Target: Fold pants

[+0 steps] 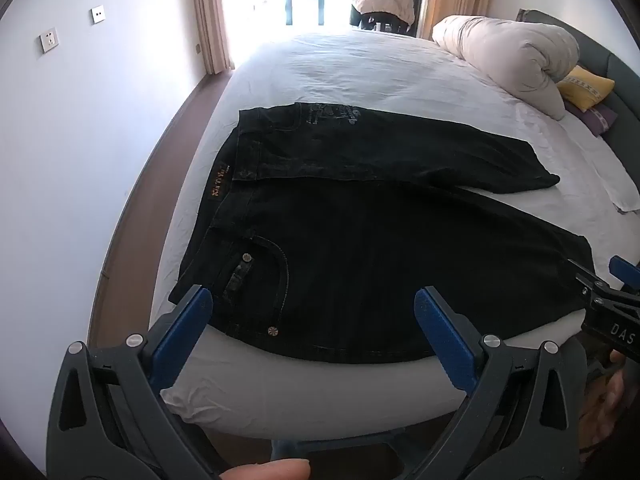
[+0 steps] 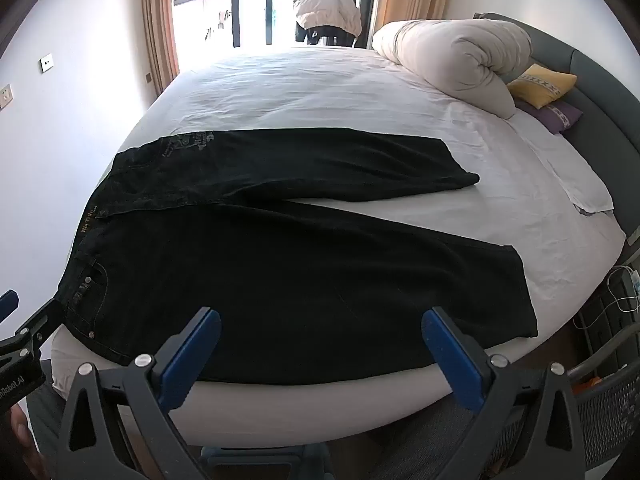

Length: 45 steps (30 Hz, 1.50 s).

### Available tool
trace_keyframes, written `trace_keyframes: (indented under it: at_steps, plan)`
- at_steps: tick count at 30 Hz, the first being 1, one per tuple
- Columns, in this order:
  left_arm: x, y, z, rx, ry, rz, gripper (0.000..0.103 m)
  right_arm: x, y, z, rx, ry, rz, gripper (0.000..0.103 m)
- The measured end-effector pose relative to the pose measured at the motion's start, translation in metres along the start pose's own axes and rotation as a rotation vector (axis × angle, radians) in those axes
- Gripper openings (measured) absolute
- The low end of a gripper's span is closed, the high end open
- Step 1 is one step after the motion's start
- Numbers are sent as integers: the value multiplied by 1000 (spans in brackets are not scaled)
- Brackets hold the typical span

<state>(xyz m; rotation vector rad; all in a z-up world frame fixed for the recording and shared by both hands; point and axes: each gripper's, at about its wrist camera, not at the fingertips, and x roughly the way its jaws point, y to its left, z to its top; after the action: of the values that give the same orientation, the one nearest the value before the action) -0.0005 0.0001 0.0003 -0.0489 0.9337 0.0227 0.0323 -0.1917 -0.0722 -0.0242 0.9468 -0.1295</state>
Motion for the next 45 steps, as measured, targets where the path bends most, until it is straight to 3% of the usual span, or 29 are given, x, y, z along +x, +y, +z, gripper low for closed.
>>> trace_keyframes:
  at_steps: [45]
  plan:
    - [2,-3,-4,15,16,19,103,1,1,-2,-3,10,-2,103]
